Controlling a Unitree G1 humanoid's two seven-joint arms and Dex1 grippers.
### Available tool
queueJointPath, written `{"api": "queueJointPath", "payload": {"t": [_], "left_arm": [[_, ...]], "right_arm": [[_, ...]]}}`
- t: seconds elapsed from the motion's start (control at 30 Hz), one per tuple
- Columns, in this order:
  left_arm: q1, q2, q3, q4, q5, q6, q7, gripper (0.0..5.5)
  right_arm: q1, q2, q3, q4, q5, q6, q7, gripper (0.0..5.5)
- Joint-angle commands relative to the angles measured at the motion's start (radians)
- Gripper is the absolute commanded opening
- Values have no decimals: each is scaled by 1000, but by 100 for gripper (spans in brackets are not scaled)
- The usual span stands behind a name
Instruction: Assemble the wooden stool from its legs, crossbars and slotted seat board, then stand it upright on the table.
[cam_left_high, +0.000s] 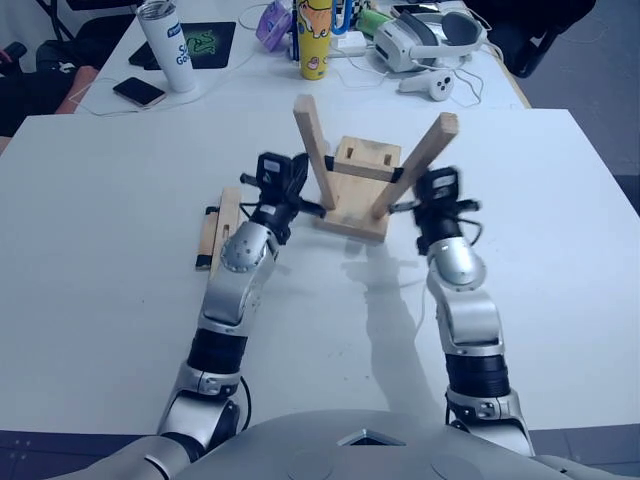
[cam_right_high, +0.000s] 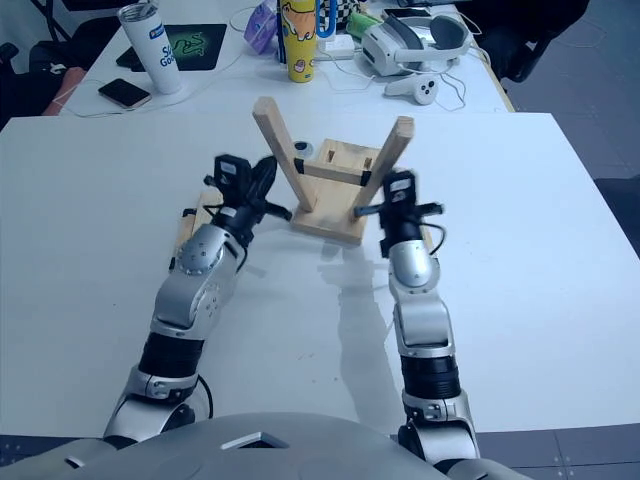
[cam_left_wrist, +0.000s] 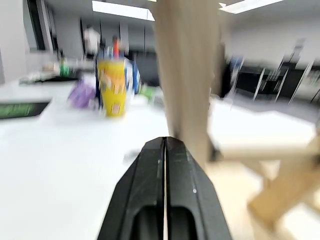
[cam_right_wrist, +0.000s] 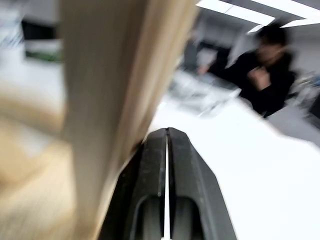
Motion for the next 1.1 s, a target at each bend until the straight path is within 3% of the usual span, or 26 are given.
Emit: {"api": "queueJointPath", "payload": {"t": [0.03,0.17,0.27,0.47,0.57,0.87,1.1], "left_arm": [[-33,61,62,-7,72,12,31,3],[-6,143,118,10,67,-14,-40,3],[2,248,109,20,41,-24,-202,3],[-33,523,-19,48,84,-4,-594,3],[-64,552,-64,61,94,-19,-690,3],[-161,499,-183,311,303,-136,-601,3],[-210,500,-151,591,387,-277,-476,3]], "right_arm": [[7,-86,-8,97,38,4,112,0],[-51,-170,-71,248,47,-97,140,0],[-152,-187,-76,370,69,-205,188,0],[-343,-111,-19,601,77,-409,256,0],[-416,-51,15,719,62,-491,264,0],[-575,39,160,1032,-21,-713,427,0],[-655,134,203,1157,-68,-776,414,0]]}}
